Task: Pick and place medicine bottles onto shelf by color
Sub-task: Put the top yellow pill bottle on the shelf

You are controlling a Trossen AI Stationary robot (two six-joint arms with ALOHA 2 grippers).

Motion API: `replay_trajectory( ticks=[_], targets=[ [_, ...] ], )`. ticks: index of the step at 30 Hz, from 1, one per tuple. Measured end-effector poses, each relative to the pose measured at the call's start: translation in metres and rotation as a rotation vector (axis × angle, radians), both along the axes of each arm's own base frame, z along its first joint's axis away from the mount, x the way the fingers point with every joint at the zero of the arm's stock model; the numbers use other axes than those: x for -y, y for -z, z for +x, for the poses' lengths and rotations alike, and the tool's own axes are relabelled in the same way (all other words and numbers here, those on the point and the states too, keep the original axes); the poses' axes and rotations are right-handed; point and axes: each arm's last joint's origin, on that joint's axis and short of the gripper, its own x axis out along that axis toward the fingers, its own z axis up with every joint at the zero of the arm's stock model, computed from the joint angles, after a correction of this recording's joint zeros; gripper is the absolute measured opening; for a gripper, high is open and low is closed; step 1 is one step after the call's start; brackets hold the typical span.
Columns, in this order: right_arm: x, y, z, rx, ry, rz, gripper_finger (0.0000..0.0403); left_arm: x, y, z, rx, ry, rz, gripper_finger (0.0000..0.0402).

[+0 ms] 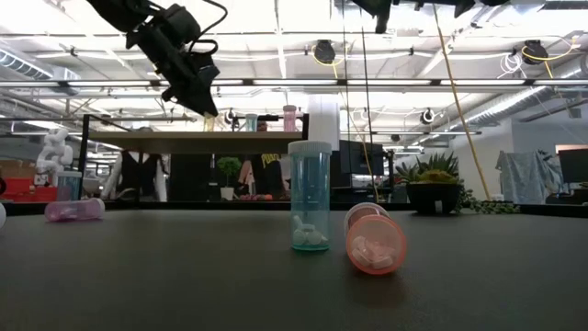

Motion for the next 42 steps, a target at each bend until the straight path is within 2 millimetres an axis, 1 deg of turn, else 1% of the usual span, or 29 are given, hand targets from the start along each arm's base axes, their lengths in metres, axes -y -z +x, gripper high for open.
replay_trajectory(
  ticks=[13, 27, 36, 42],
  targets=[
    [0.003, 0.0, -0.002, 0.002, 0.018, -0.002, 0.0235, -0.004, 0.001, -0.006, -0.024, -0.01, 0.01, 0.0129],
    [0.003, -0.004, -0.002, 0.035, 0.018, -0.02, 0.0235, -0.004, 0.001, -0.005, -0.026, -0.001, 0.006, 0.0129],
    [0.008, -0.005, -0.007, 0.04, 0.036, 0.0, 0.0235, -0.005, 0.002, -0.008, -0.009, 0.002, -0.03, 0.0129],
    [0.008, -0.009, -0.012, 0.053, 0.044, -0.007, 0.0235, -0.005, 0.002, -0.009, -0.004, 0.0, -0.036, 0.0129]
  ],
)
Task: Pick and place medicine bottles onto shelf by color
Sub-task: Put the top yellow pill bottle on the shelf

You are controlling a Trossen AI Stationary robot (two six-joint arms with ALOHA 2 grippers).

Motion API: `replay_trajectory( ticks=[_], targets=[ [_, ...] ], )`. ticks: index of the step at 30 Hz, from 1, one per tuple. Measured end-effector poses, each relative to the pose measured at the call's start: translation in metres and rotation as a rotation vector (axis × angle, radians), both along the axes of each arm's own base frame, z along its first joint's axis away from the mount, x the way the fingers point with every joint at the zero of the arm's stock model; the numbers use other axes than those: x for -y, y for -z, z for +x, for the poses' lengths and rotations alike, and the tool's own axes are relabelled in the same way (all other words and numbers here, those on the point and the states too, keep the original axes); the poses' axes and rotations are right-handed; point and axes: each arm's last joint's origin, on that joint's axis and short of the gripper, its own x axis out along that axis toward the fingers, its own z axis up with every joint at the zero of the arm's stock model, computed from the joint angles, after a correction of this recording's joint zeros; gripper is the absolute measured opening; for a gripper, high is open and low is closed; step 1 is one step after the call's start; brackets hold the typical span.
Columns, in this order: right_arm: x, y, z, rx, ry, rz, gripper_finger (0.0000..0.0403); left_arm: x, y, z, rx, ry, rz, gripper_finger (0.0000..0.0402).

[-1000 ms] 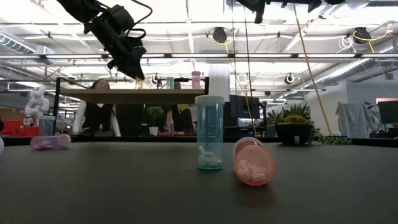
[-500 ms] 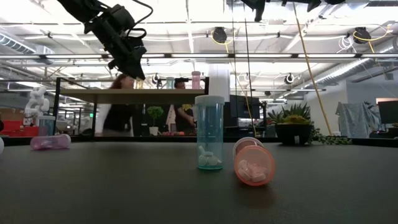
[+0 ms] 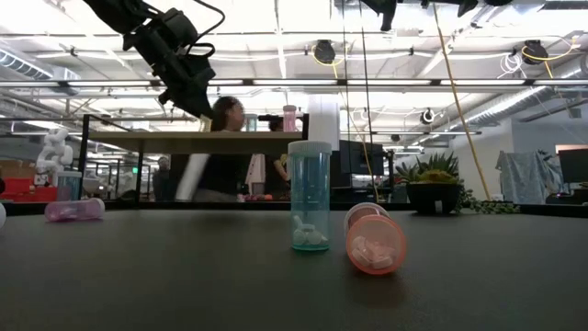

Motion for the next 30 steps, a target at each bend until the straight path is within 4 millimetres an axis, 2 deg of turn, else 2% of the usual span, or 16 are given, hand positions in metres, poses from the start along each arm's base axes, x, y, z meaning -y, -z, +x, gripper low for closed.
replay_trajectory(
  ticks=[30],
  targets=[
    [-0.0066, -0.007, -0.01, 0.013, -0.002, -0.009, 0.0235, 0.0021, 0.0023, -0.0008, -0.033, 0.015, -0.014, 0.013]
  ],
)
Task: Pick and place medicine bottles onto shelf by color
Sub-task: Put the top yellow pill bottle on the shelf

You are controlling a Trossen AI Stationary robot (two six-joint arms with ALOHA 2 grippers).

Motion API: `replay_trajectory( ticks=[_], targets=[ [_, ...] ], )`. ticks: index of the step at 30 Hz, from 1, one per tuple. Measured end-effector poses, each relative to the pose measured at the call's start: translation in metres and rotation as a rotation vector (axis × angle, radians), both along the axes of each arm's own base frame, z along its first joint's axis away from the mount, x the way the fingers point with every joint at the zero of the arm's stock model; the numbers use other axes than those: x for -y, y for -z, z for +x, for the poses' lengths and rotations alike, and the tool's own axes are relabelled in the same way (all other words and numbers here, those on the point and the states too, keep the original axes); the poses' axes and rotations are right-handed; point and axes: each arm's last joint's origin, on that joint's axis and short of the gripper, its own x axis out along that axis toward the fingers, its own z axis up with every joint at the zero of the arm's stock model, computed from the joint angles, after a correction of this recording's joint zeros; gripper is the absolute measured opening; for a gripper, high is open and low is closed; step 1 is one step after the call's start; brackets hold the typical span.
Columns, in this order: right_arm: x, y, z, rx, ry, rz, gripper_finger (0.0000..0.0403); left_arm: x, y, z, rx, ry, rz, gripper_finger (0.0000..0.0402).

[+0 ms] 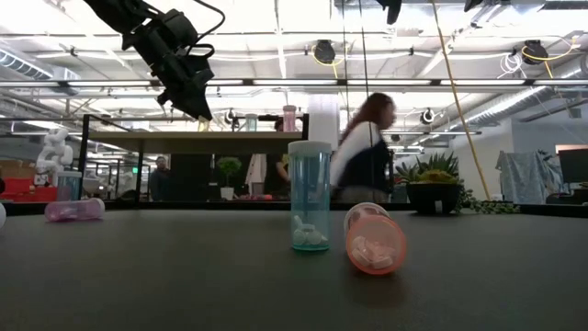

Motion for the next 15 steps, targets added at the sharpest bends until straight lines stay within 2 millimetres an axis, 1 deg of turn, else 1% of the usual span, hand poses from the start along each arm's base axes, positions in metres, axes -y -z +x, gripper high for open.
replay_trajectory(
  ticks=[15],
  targets=[
    [0.0, 0.0, 0.0, 0.0, 0.0, 0.0, 0.0235, 0.0031, 0.0003, 0.0032, -0.001, 0.023, -0.004, 0.013]
  ],
)
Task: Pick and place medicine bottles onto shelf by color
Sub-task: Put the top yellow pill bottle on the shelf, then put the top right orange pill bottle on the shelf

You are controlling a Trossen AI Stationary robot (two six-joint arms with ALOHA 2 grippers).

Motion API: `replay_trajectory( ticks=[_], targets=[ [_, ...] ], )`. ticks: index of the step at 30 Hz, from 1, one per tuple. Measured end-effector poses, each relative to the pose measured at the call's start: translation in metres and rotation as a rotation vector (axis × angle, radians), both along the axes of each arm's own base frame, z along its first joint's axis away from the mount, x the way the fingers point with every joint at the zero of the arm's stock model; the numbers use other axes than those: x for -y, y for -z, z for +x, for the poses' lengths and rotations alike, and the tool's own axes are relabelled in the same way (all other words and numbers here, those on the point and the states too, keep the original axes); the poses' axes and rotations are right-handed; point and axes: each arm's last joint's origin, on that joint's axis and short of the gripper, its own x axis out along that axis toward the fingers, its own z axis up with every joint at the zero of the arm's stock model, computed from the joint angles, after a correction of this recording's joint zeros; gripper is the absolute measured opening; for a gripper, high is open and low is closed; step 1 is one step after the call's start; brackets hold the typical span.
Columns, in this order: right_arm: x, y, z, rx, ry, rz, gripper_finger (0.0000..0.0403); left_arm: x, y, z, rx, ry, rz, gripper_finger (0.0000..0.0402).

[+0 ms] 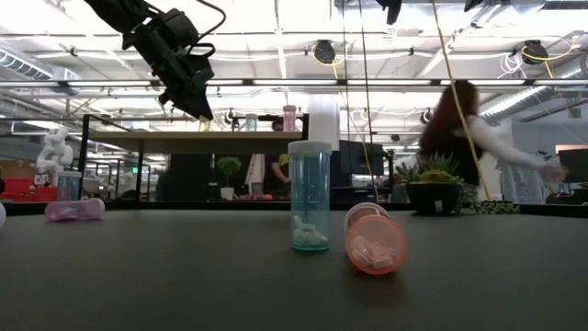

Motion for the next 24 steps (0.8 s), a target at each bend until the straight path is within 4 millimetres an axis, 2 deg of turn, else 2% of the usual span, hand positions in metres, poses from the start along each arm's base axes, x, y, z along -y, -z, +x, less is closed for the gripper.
replay_trajectory(
  ticks=[4, 11, 16, 20, 24],
  targets=[
    [-0.001, 0.0, 0.0, -0.002, -0.019, -0.003, 0.0235, 0.002, 0.001, 0.001, -0.009, 0.005, -0.011, 0.0154],
    [-0.002, -0.001, -0.001, 0.003, -0.026, 0.002, 0.0235, 0.002, 0.003, 0.0, -0.022, -0.001, -0.02, 0.0269],
    [-0.002, -0.001, -0.001, 0.003, -0.027, 0.001, 0.0235, 0.003, 0.003, 0.001, -0.024, 0.002, -0.023, 0.0331],
    [-0.002, -0.001, -0.001, 0.002, -0.027, 0.001, 0.0235, 0.008, 0.001, 0.001, -0.029, 0.015, -0.028, 0.0358],
    [-0.002, -0.001, -0.001, 0.002, -0.026, -0.001, 0.0235, 0.022, -0.014, -0.003, 0.006, 0.038, 0.011, 0.0367]
  ],
)
